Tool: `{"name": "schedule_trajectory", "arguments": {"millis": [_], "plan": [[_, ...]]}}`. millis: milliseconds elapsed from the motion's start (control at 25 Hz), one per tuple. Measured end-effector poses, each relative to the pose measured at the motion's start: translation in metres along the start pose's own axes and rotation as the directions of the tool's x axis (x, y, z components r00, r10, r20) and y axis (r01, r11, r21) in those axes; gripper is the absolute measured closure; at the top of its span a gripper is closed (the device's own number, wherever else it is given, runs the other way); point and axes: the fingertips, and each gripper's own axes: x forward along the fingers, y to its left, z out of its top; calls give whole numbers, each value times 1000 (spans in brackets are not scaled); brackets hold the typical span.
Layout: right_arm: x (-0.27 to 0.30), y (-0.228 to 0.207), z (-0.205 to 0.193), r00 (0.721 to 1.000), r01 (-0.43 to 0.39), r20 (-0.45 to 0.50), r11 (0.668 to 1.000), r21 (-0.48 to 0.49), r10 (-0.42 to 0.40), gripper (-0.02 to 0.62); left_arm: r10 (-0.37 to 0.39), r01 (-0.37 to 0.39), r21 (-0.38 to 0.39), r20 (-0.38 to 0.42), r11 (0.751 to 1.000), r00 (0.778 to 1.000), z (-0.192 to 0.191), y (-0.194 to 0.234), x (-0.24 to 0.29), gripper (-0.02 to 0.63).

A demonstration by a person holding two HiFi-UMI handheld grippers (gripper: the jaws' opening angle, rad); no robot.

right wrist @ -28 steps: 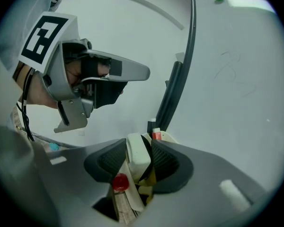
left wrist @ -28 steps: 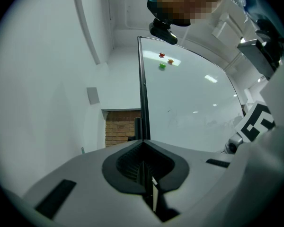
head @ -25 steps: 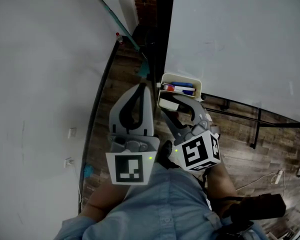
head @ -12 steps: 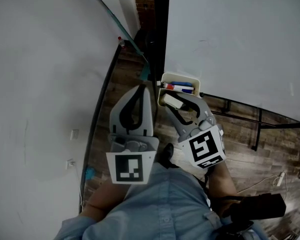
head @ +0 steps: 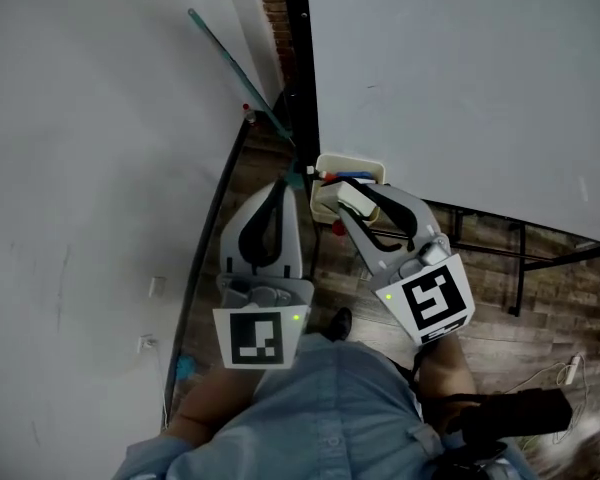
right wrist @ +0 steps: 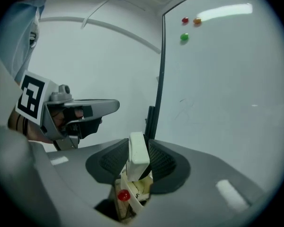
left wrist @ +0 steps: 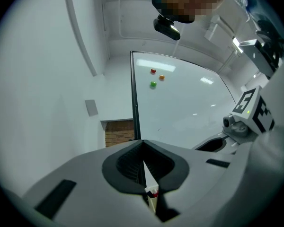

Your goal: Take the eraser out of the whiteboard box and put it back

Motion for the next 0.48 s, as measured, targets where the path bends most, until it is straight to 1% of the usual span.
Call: {"name": "schedule_trajectory", "arguments": {"millis": [280, 480], "plan": [[-29, -8, 30, 993, 48, 103, 998, 30, -51, 466, -7, 6, 34, 24, 999, 1000, 17, -11, -13, 601], [-41, -11, 42, 988, 68, 140, 997, 38, -72, 466, -7, 6, 33, 46, 999, 999, 26, -15, -20, 601]]}}
